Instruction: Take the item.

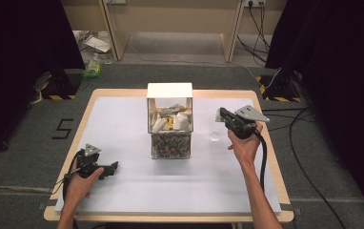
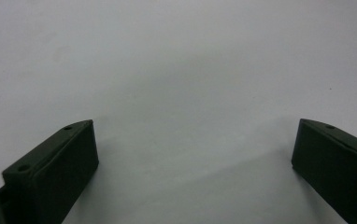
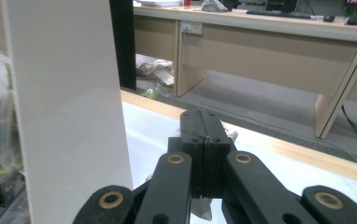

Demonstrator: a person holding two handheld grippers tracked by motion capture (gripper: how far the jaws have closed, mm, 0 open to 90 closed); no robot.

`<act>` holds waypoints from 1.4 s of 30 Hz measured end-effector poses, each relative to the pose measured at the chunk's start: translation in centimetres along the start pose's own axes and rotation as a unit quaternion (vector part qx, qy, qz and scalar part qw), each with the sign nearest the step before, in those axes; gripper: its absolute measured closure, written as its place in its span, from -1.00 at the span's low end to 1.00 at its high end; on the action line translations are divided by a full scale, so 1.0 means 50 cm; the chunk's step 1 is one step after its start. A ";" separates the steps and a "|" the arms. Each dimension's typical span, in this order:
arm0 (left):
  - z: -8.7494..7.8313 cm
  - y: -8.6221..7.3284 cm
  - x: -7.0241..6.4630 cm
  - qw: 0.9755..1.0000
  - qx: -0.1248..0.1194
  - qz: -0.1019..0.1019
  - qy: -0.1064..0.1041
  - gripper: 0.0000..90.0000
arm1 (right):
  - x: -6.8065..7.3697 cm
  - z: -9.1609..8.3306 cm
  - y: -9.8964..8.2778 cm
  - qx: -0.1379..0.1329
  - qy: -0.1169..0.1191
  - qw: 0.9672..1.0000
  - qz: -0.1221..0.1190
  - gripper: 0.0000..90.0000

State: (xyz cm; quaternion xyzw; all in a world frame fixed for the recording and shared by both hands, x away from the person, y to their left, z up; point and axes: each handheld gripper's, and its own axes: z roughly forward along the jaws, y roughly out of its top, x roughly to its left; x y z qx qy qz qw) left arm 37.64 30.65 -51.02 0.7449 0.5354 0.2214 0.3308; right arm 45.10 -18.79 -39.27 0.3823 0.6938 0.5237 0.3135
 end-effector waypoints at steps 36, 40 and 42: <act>0.000 0.000 0.000 1.000 -0.001 0.000 0.000 -1.00 | -0.020 0.052 -0.064 0.042 -0.004 0.999 0.013 0.97; 0.000 0.000 0.000 1.000 0.000 0.000 0.000 -1.00 | -0.020 0.053 -0.065 0.046 -0.003 0.999 0.013 0.88; 0.000 0.000 0.000 1.000 0.000 0.000 0.000 -1.00 | -0.019 0.052 -0.063 0.043 -0.004 0.999 0.016 0.84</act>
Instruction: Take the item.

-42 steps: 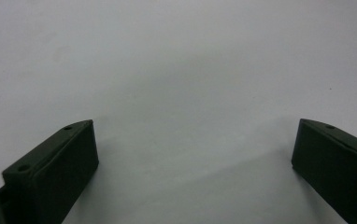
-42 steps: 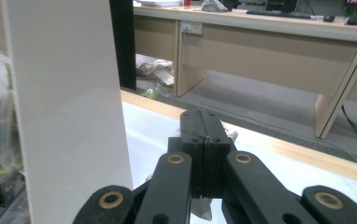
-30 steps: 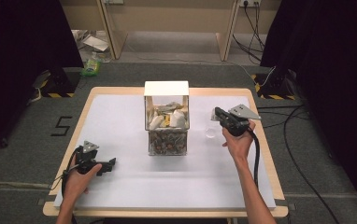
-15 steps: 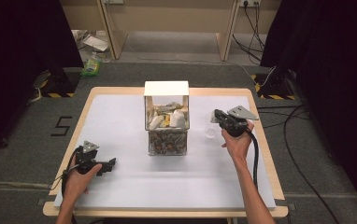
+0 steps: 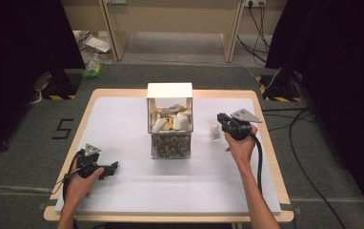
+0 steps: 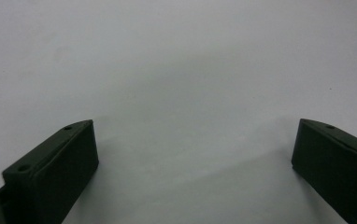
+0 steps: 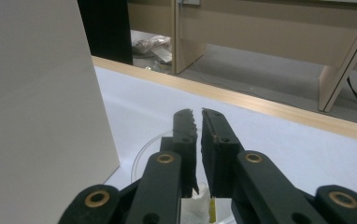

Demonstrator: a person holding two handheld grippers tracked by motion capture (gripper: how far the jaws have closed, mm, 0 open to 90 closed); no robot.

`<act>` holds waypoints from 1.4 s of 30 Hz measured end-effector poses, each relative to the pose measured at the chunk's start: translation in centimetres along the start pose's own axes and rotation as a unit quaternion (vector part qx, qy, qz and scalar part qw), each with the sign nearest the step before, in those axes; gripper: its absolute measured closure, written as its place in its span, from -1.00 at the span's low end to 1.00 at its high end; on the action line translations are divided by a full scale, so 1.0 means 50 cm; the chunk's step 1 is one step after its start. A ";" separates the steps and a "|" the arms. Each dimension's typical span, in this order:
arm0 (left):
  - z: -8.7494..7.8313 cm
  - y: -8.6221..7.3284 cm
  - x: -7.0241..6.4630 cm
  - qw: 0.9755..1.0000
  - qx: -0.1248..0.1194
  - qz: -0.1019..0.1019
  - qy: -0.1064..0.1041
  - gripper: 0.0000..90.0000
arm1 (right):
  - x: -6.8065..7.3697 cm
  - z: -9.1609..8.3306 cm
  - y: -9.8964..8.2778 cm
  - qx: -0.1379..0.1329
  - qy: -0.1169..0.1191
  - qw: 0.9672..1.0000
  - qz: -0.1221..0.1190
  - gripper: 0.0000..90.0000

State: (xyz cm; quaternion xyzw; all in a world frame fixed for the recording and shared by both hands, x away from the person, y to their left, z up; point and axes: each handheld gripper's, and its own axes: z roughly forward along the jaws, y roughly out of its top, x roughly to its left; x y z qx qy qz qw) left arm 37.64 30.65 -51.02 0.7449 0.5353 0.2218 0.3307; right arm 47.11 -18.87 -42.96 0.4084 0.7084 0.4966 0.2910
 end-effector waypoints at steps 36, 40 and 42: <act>0.000 0.000 0.000 1.000 0.000 0.000 -0.001 -1.00 | 0.044 -0.047 0.036 0.002 -0.007 1.000 0.010 -0.28; 0.000 0.000 0.000 1.000 0.000 0.000 -0.001 -1.00 | 0.048 -0.054 0.034 0.007 -0.006 1.000 0.013 -0.32; 0.000 0.000 0.000 1.000 0.000 0.000 -0.001 -1.00 | 0.050 -0.059 0.031 0.010 -0.005 1.000 0.011 -0.34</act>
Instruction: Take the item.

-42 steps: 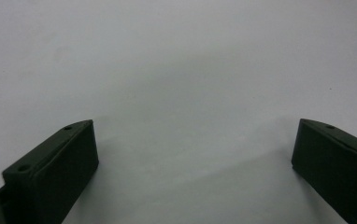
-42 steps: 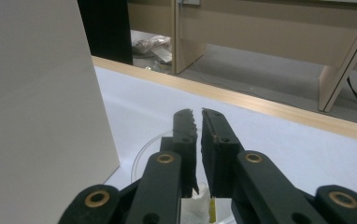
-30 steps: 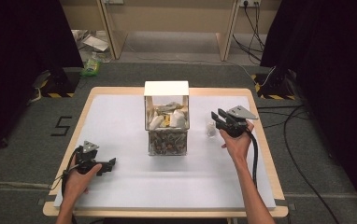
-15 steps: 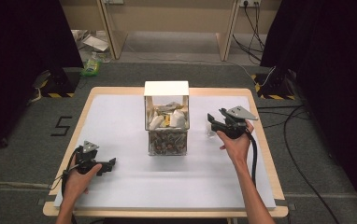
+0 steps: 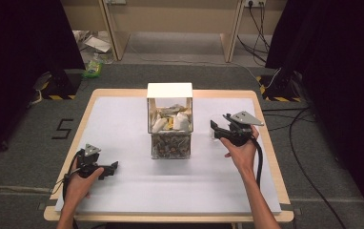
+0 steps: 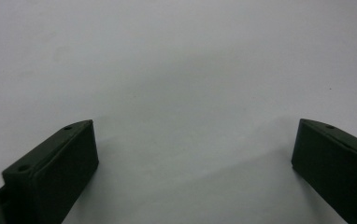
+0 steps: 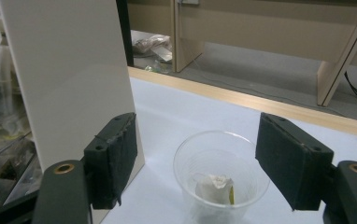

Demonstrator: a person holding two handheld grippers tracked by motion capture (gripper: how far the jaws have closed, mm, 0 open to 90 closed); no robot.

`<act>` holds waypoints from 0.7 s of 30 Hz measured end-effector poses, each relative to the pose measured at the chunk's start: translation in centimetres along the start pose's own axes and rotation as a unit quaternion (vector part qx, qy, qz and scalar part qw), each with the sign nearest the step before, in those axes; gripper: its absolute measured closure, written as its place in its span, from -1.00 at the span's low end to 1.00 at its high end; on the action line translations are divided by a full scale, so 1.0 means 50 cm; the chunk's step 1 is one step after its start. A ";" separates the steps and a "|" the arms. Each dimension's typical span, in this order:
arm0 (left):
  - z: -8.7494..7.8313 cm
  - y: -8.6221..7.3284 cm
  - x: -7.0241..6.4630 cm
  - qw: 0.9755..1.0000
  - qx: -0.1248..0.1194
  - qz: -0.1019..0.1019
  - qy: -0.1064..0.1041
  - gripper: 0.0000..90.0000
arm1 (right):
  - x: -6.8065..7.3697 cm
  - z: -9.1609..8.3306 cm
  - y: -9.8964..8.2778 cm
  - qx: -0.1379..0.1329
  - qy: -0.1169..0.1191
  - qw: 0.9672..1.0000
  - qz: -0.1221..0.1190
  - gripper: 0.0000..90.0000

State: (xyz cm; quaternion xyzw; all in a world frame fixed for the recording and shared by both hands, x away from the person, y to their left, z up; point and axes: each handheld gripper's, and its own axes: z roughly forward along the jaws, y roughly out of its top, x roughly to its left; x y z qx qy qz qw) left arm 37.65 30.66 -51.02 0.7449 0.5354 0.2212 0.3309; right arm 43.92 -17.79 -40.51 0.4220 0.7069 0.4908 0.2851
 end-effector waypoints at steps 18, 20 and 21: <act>0.000 0.000 0.000 1.000 0.000 0.000 0.000 -1.00 | 0.015 -0.024 -0.028 0.014 0.018 1.000 0.004 -0.35; 0.000 0.000 0.000 1.000 0.000 0.000 0.000 -1.00 | 0.018 -0.026 -0.030 0.016 0.021 1.000 0.002 -0.35; 0.000 0.000 0.000 1.000 0.000 0.000 0.000 -1.00 | 0.020 -0.028 -0.031 0.016 0.022 1.000 0.003 -0.35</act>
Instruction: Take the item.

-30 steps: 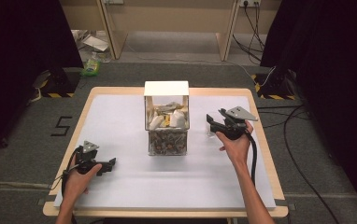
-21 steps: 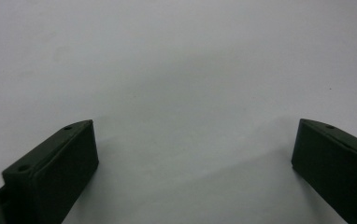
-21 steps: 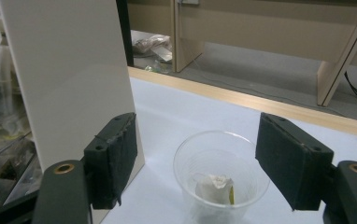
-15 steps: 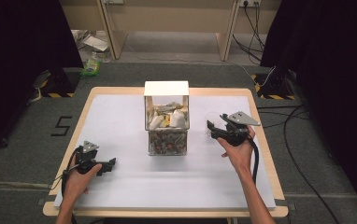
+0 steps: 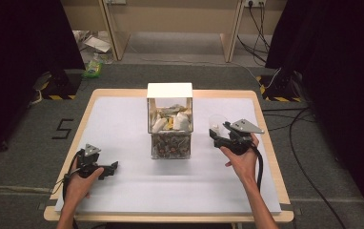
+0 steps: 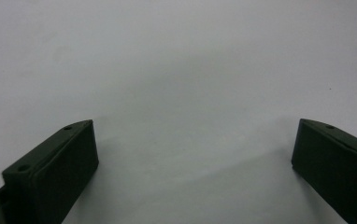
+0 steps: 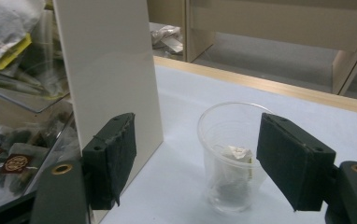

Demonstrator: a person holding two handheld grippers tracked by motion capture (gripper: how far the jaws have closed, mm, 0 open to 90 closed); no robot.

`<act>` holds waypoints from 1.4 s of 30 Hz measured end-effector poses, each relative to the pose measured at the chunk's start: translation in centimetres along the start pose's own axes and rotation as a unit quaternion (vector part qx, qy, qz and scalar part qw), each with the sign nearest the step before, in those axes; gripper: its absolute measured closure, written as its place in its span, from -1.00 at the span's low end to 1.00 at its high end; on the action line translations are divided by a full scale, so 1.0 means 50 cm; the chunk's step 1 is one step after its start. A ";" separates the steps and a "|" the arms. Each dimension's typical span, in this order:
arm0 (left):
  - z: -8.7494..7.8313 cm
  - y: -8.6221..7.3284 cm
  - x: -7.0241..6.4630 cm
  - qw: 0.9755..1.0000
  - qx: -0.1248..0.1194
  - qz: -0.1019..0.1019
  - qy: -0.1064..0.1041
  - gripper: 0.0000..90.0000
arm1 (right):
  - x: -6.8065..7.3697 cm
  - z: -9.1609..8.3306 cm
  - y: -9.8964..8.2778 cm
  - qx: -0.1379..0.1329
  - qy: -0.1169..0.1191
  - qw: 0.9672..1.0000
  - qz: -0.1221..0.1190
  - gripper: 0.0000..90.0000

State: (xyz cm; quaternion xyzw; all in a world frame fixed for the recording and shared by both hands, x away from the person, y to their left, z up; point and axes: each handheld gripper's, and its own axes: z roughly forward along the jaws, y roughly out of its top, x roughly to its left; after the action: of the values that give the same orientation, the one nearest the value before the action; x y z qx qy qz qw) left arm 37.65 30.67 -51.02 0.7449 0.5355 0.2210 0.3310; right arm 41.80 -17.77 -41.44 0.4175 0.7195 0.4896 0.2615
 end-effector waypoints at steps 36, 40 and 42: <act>0.000 0.000 0.000 1.000 0.000 0.000 0.000 -1.00 | 0.063 -0.042 -0.075 0.017 0.045 0.999 -0.010 -0.36; 0.000 0.000 0.000 1.000 0.000 0.000 0.000 -1.00 | 0.066 -0.046 -0.085 0.019 0.049 0.999 -0.008 -0.36; 0.000 0.000 0.000 1.000 0.000 0.000 0.000 -1.00 | 0.068 -0.048 -0.089 0.021 0.051 0.998 -0.010 -0.36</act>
State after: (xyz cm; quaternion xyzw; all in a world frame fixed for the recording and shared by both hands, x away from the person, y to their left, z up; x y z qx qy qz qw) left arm 37.64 30.65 -51.02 0.7449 0.5354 0.2215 0.3309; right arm 36.63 -16.79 -44.52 0.3903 0.7461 0.4924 0.2205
